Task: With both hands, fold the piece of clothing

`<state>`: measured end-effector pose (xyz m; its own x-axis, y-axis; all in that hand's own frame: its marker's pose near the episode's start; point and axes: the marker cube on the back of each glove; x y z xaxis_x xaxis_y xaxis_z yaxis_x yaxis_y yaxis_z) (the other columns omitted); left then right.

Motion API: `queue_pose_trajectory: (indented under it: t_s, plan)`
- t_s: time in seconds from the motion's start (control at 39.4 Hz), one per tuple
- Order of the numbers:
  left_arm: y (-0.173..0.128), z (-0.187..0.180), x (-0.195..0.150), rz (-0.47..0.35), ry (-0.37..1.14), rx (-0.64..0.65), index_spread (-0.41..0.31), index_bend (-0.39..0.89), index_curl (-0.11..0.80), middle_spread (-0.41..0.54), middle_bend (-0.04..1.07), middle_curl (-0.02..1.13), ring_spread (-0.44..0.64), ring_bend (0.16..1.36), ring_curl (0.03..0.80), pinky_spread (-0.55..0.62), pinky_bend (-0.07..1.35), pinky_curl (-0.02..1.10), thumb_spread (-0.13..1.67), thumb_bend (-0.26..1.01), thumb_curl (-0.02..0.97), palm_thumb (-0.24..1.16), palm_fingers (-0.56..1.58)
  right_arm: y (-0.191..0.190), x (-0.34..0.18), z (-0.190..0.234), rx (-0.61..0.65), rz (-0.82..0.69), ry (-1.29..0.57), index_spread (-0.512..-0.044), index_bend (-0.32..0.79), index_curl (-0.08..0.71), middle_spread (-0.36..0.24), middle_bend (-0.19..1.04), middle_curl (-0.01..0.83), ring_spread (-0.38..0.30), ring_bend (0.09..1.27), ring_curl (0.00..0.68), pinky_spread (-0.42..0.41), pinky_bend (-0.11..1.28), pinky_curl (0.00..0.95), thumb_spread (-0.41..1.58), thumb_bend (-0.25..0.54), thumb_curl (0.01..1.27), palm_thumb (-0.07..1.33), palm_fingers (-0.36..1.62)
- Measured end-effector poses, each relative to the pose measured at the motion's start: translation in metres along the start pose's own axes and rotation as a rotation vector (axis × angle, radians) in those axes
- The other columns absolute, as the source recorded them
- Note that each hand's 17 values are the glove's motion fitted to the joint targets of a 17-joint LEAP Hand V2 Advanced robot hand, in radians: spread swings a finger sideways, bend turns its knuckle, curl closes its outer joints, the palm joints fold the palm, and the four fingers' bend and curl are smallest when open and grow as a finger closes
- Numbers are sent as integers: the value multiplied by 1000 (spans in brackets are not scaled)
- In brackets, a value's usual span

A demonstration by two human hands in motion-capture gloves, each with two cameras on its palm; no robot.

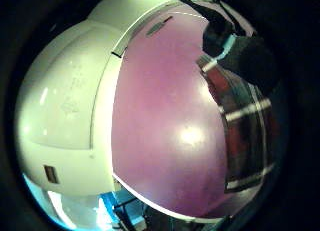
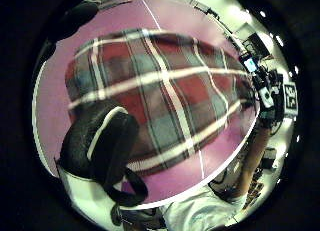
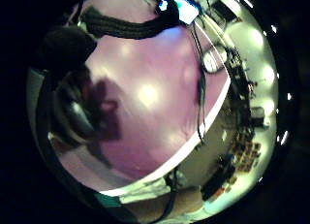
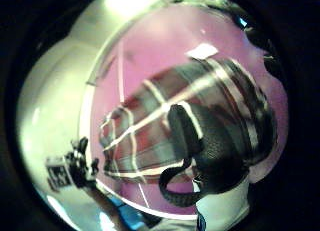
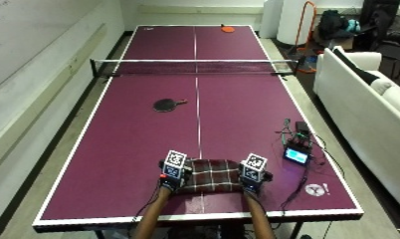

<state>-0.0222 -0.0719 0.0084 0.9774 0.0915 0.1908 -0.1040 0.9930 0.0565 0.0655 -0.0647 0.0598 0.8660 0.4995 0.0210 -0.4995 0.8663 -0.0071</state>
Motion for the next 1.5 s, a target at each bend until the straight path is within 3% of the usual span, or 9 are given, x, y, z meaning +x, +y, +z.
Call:
queue_pose_trajectory:
  t_s: [0.13, 0.36, 0.58, 0.76, 0.86, 1.01, 1.19, 1.37, 1.5]
  plan:
    - [5, 29, 17, 29, 45, -152, -97, 54, 259, -96, 235, 425, -56, 762, 399, 171, 506, 454, 1170, -124, 153, 43, 333, 14, 5, 12, -154, 25, 139, -266, -131, 187, -114, 255, 399, -151, 826, 470, 126, 518, 410, 1202, -70, 199, 558, 470]
    - [8, 52, 56, 93, 42, -309, -95, 108, 233, 33, 188, 403, 124, 745, 379, 370, 495, 421, 1081, -98, 107, -138, 157, -18, 11, 20, 74, 17, 159, -258, -36, 71, -142, 362, 414, -228, 1056, 482, 214, 448, 355, 1219, -7, 208, 563, 620]
    - [-5, 47, 87, 76, 50, -286, -94, 136, 248, 56, 190, 391, 177, 740, 351, 430, 441, 379, 1047, -105, 63, -162, 234, -48, 34, -9, 33, 111, -203, -317, 52, 71, -238, 550, 466, -247, 993, 467, -135, 527, 381, 1173, 66, 261, 781, 1091]
    - [-17, 35, 88, 74, 34, -333, -98, 130, 254, 68, 185, 384, 192, 735, 345, 447, 425, 369, 1034, -103, 40, -159, 248, -77, 6, -41, -35, 27, -531, -330, 105, 122, -246, 514, 464, -244, 954, 477, -252, 513, 405, 1067, 77, 304, 905, 1153]
    - [-20, 18, 76, 60, 203, -396, -95, 125, 255, 70, 182, 378, 196, 734, 343, 451, 423, 364, 1035, -97, 31, -150, 254, -107, -38, -28, -1, -116, -558, -332, 94, 139, -249, 482, 460, -247, 942, 477, -282, 512, 410, 1011, 62, 330, 939, 1144]
    - [-18, -19, 44, 64, 511, -253, -121, 261, 317, -2, 191, 373, 110, 691, 319, 428, 297, 320, 1297, 77, 73, 120, 447, -80, -103, -42, 61, -228, -403, -335, 103, 162, -251, 411, 447, -248, 887, 469, -295, 516, 415, 924, 35, 378, 978, 1112]
    - [-28, -3, -9, -94, 330, -77, -126, 220, 346, -25, 177, 378, 66, 659, 323, 403, 259, 319, 1505, 174, 115, 249, 505, -4, -163, -60, 164, -292, -158, -334, 108, 185, -251, 361, 441, -255, 852, 465, -305, 500, 414, 860, -7, 422, 993, 1135]
    - [-17, 6, -36, -159, 177, -10, -127, 165, 356, -57, 177, 379, 38, 638, 325, 384, 219, 319, 1595, 231, 154, 321, 541, 67, -202, -61, 54, -385, -144, -329, 99, 199, -250, 337, 441, -258, 826, 462, -320, 511, 417, 795, -30, 456, 976, 1166]
    - [-17, 17, -42, -149, 205, 31, -123, 142, 350, -69, 179, 380, 13, 634, 329, 376, 204, 321, 1609, 285, 187, 396, 549, 97, -203, -51, -194, -483, -260, -324, 54, 188, -251, 325, 444, -258, 831, 466, -325, 550, 426, 783, -33, 470, 957, 1151]
